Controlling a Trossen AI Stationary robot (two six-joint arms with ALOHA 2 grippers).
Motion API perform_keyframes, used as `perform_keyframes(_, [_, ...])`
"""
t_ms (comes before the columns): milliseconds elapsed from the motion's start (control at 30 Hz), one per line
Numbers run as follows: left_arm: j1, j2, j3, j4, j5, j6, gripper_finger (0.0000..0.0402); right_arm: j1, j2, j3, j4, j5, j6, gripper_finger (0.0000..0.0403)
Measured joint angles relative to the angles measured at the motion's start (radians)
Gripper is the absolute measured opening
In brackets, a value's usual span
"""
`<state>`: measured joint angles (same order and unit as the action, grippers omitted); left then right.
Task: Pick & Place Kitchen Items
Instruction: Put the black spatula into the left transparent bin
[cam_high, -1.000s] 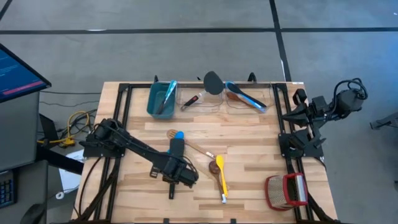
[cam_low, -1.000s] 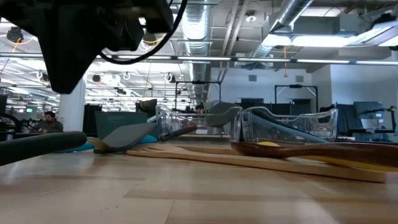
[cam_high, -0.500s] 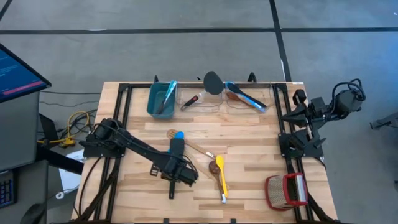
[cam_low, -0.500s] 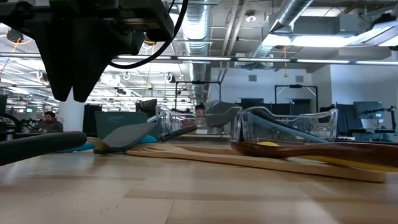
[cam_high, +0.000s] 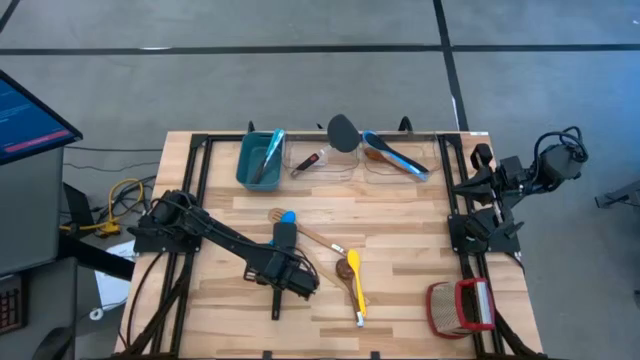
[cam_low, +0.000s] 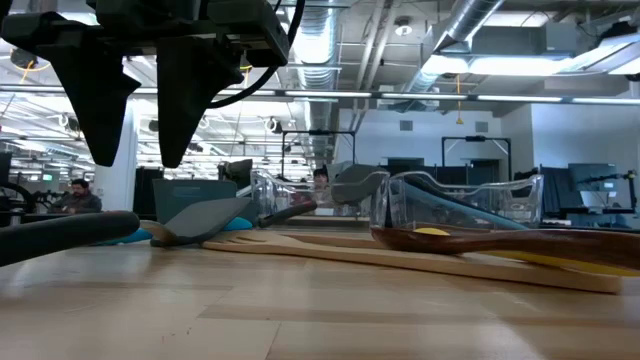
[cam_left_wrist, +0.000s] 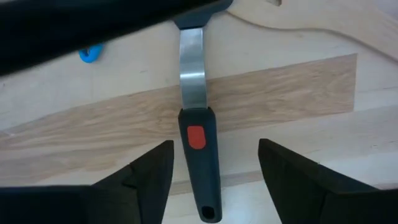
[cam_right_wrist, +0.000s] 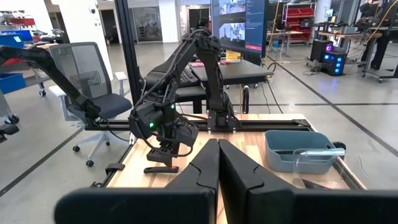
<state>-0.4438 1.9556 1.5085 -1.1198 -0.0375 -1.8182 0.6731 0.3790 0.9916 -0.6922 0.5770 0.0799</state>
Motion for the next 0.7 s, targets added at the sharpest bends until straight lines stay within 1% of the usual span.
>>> perform_keyframes(133, [0.0, 0.0, -0.01, 0.009, -0.049, 0.002, 0.023, 0.0, 0.0, 0.0, 0.0, 0.0, 0.0, 0.0])
perform_keyframes(200, [0.0, 0.0, -0.032, 0.02, -0.055, -0.001, 0.023, 0.0, 0.0, 0.0, 0.0, 0.0, 0.0, 0.0])
perform_keyframes(267, [0.0, 0.0, -0.063, 0.05, -0.051, -0.004, 0.0228, 0.0, 0.0, 0.0, 0.0, 0.0, 0.0, 0.0])
perform_keyframes(400, [0.0, 0.0, -0.136, 0.164, -0.012, -0.005, 0.0222, 0.0, 0.0, 0.0, 0.0, 0.0, 0.0, 0.0])
perform_keyframes(567, [0.0, 0.0, -0.212, 0.287, -0.008, -0.005, 0.0216, 0.0, 0.0, 0.0, 0.0, 0.0, 0.027, 0.0])
perform_keyframes(700, [0.0, 0.0, -0.25, 0.325, -0.009, -0.005, 0.0214, 0.0, 0.0, 0.0, 0.0, 0.0, 0.035, 0.0])
